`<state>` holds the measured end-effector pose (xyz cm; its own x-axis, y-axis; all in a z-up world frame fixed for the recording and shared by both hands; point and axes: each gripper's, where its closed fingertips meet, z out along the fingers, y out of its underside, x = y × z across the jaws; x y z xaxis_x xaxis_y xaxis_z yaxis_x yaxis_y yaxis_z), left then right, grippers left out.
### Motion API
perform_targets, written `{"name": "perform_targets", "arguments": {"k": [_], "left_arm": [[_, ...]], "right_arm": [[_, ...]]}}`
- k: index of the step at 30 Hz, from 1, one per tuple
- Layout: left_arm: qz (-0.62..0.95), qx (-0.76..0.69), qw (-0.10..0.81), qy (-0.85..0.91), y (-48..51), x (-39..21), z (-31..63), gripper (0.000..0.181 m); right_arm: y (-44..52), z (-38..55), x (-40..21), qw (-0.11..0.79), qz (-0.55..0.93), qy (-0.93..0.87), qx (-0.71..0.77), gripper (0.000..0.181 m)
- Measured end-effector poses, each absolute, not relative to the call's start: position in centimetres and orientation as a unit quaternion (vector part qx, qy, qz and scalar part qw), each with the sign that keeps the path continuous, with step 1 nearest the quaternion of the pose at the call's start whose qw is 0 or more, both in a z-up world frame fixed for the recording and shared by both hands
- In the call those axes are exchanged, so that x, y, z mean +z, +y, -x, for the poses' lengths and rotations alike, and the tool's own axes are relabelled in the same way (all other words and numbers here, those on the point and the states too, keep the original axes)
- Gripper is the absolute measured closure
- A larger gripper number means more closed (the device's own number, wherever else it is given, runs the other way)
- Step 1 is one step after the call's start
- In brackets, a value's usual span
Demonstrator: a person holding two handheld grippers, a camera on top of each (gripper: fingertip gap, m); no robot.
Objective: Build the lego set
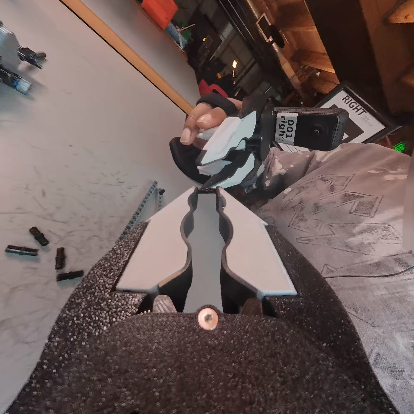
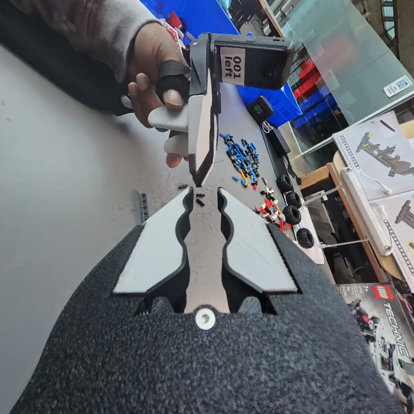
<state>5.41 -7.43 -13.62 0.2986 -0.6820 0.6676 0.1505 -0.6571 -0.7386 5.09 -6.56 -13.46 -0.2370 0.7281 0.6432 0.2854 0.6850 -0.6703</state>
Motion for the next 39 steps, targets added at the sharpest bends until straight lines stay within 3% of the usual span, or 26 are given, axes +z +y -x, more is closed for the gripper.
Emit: {"name": "perform_targets", "arguments": {"k": [5, 16, 23, 29, 35, 39], "left_arm": [[0.706, -0.589, 0.353, 0.173, -7.8, -13.6, -5.6, 0.165], [0.693, -0.612, 0.346, 0.160, -8.0, -13.2, -5.6, 0.165], [0.682, -0.627, 0.341, 0.159, -8.3, -12.8, -5.8, 0.165], [0.681, -0.633, 0.336, 0.155, -8.4, -12.9, -5.9, 0.165], [0.632, -0.657, 0.376, 0.163, -8.7, -10.6, -5.3, 0.153], [0.581, -0.700, 0.378, 0.171, -9.7, -8.5, -5.6, 0.158]], "right_arm": [[-7.6, -4.9, -14.1, 0.509, 0.308, -0.776, 0.209, 0.181], [-8.2, -5.2, -13.1, 0.503, 0.316, -0.765, 0.248, 0.161], [-8.8, -5.2, -12.8, 0.503, 0.301, -0.769, 0.254, 0.164], [-8.7, -4.7, -13.0, 0.507, 0.298, -0.768, 0.254, 0.176], [-9.1, -5.4, -9.3, 0.473, 0.350, -0.657, 0.471, 0.176], [-9.8, -6.1, -6.5, 0.437, 0.351, -0.568, 0.603, 0.177]]}}
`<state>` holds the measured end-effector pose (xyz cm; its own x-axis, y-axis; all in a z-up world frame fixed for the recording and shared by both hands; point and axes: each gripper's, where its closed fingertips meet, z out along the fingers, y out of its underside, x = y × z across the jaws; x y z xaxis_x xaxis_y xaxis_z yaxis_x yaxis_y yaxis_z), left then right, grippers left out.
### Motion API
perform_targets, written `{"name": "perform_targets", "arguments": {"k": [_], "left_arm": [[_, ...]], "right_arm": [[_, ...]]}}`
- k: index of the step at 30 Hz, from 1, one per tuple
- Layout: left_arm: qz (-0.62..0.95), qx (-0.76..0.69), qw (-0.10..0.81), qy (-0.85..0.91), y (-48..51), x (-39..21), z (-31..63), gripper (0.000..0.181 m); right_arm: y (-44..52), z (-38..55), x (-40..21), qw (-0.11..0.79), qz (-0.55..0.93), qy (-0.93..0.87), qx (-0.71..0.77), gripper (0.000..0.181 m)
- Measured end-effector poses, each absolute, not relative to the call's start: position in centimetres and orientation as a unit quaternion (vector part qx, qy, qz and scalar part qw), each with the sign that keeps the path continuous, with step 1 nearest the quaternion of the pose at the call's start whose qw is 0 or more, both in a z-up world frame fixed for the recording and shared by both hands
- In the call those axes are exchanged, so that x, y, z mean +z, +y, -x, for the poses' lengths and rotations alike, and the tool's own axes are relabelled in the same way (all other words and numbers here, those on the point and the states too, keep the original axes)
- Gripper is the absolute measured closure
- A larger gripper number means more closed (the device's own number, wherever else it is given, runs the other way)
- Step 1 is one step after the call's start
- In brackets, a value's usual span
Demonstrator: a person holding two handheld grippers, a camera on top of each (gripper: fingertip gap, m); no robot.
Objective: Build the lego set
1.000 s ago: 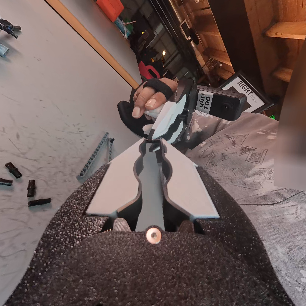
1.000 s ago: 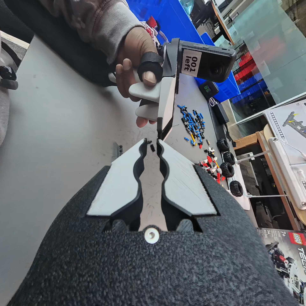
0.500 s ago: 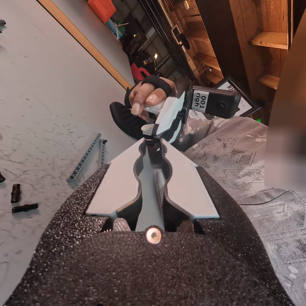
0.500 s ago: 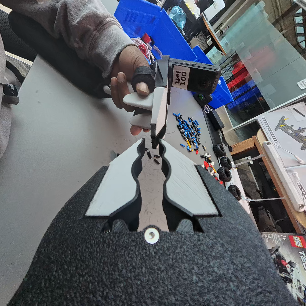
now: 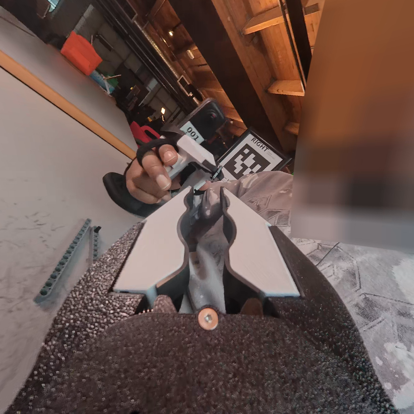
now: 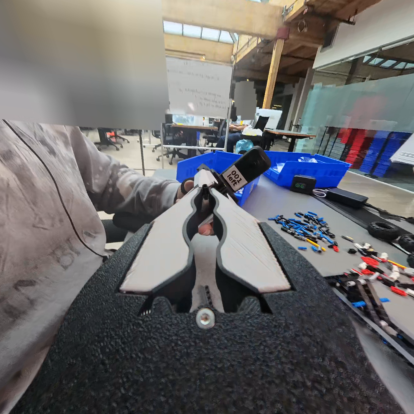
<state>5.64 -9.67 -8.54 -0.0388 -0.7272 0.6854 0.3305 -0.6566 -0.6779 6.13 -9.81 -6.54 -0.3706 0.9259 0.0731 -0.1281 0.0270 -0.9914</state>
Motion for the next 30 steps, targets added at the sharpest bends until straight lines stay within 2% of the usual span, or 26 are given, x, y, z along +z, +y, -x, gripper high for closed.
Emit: {"name": "perform_targets", "arguments": {"k": [13, 30], "left_arm": [[0.538, -0.741, 0.354, 0.189, -11.5, -7.2, -6.8, 0.177], [0.646, -0.654, 0.345, 0.191, -10.0, -11.1, -7.6, 0.179]], "right_arm": [[-11.5, -6.0, -6.7, 0.431, 0.308, -0.598, 0.602, 0.176], [-9.9, -6.8, -11.0, 0.454, 0.277, -0.791, 0.304, 0.175]]}}
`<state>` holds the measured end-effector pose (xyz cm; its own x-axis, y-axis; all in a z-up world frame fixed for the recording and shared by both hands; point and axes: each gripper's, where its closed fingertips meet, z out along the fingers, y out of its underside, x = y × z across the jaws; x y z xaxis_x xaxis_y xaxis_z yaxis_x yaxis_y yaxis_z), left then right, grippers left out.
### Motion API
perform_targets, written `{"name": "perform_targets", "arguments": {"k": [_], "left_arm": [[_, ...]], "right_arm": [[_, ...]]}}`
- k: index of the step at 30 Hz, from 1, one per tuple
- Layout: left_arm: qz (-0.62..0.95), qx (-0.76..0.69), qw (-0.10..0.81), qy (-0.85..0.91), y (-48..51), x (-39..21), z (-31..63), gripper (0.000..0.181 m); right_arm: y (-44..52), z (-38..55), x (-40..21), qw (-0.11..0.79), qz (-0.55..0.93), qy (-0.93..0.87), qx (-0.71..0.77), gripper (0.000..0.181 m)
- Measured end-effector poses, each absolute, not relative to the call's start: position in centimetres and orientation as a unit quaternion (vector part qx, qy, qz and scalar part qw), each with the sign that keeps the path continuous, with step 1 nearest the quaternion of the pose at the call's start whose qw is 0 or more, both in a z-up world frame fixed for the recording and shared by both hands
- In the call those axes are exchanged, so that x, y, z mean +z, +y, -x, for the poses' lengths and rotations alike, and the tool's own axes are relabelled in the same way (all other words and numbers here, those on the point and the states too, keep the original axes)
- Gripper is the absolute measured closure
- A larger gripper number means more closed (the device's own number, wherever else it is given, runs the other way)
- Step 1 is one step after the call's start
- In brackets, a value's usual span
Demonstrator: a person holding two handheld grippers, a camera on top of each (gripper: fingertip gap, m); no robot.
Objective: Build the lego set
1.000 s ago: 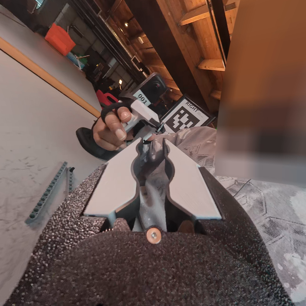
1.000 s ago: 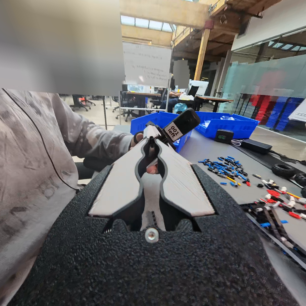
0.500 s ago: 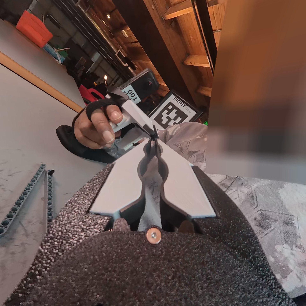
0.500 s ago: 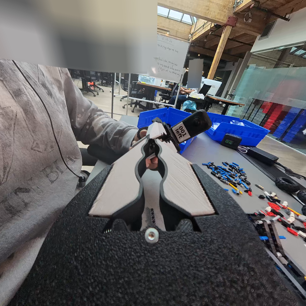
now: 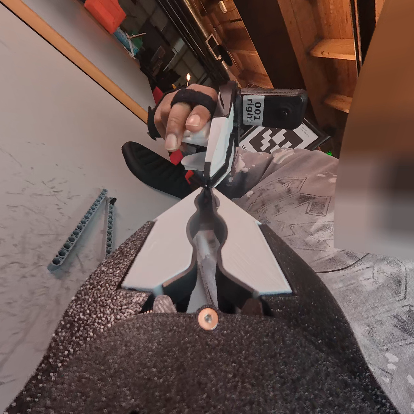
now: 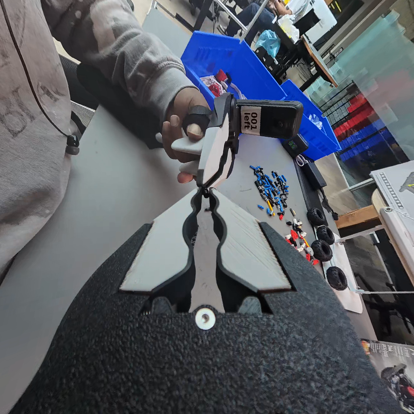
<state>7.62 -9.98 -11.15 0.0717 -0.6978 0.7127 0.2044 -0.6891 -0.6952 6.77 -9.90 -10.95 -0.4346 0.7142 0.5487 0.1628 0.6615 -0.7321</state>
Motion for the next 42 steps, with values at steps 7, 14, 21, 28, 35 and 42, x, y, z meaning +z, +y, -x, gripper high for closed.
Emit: {"name": "perform_targets", "arguments": {"k": [7, 14, 21, 28, 35, 42], "left_arm": [[0.655, -0.649, 0.341, 0.181, -9.7, -11.6, -8.0, 0.179], [0.765, -0.426, 0.399, 0.273, -8.0, -16.4, -6.7, 0.160], [0.821, -0.242, 0.366, 0.366, -8.0, -21.2, -5.7, 0.153], [0.836, -0.165, 0.338, 0.401, -8.0, -23.5, -4.8, 0.159], [0.835, -0.166, 0.333, 0.405, -8.1, -23.7, -5.0, 0.165], [0.831, -0.159, 0.337, 0.413, -8.3, -23.7, -5.1, 0.173]], "right_arm": [[-9.6, -7.1, -11.4, 0.425, 0.306, -0.789, 0.322, 0.176], [-6.1, -9.5, -15.5, 0.262, 0.412, -0.829, 0.273, 0.177], [-4.6, -11.2, -21.3, 0.120, 0.439, -0.874, 0.168, 0.176], [-4.9, -10.5, -22.5, 0.099, 0.437, -0.881, 0.152, 0.176], [-4.4, -10.7, -23.0, 0.084, 0.432, -0.891, 0.113, 0.176], [-4.4, -10.7, -22.9, 0.065, 0.420, -0.901, 0.085, 0.177]]}}
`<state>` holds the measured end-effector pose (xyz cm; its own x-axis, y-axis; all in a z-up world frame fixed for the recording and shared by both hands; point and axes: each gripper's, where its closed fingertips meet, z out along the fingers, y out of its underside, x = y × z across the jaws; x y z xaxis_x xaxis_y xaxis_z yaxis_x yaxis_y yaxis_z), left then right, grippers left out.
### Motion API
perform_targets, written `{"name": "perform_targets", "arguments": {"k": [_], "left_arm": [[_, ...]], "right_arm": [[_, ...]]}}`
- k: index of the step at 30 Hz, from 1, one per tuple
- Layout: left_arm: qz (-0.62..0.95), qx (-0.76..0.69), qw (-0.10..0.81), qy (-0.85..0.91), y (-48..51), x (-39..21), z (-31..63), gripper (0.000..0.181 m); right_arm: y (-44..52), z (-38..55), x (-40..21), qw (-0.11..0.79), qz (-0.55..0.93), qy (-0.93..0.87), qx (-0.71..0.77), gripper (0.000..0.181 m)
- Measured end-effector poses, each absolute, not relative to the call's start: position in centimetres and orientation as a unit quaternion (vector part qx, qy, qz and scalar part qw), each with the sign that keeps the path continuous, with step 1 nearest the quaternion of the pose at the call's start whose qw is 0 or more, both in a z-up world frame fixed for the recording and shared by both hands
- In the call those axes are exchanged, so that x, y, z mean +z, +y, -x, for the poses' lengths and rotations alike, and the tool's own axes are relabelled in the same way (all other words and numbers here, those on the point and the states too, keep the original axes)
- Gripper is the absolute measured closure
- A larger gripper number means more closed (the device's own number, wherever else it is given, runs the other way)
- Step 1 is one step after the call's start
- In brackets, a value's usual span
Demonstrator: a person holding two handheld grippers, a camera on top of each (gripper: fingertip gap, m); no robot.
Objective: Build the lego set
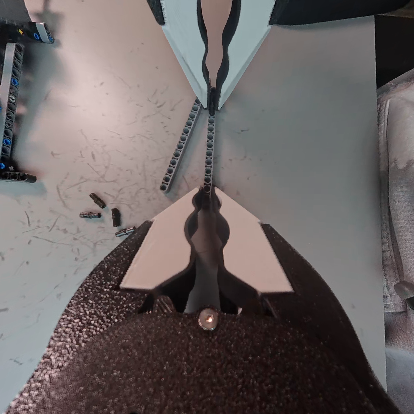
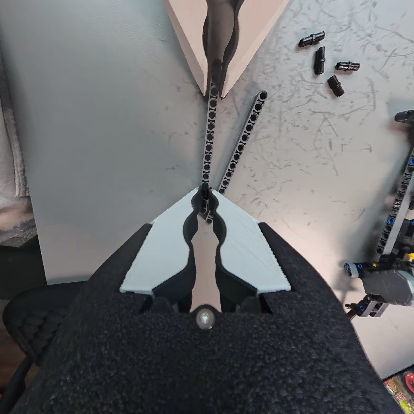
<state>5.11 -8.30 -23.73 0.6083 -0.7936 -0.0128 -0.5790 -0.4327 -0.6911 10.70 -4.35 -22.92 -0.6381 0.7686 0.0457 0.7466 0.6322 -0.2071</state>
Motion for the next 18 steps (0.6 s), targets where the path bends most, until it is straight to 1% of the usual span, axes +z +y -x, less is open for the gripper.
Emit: {"name": "perform_targets", "arguments": {"k": [6, 10, 12, 14, 16, 18], "left_arm": [[0.831, -0.159, 0.337, 0.413, -8.3, -23.7, -5.1, 0.173], [0.829, -0.163, 0.341, 0.411, -8.3, -23.5, -5.1, 0.173], [0.822, -0.182, 0.362, 0.399, -8.0, -22.5, -5.1, 0.169], [0.806, -0.233, 0.391, 0.377, -8.0, -20.5, -5.4, 0.166], [0.780, -0.285, 0.419, 0.368, -8.3, -18.4, -6.0, 0.165], [0.751, -0.318, 0.443, 0.372, -8.8, -16.7, -6.7, 0.165]], "right_arm": [[-4.4, -10.6, -22.8, 0.063, 0.406, -0.909, 0.065, 0.176], [-5.0, -10.2, -21.8, 0.082, 0.402, -0.907, 0.091, 0.176], [-5.7, -9.4, -20.4, 0.115, 0.400, -0.899, 0.136, 0.176], [-7.0, -8.5, -18.5, 0.154, 0.395, -0.883, 0.201, 0.176], [-8.3, -7.9, -16.4, 0.191, 0.383, -0.865, 0.262, 0.176], [-9.3, -7.6, -14.7, 0.209, 0.382, -0.846, 0.309, 0.176]]}}
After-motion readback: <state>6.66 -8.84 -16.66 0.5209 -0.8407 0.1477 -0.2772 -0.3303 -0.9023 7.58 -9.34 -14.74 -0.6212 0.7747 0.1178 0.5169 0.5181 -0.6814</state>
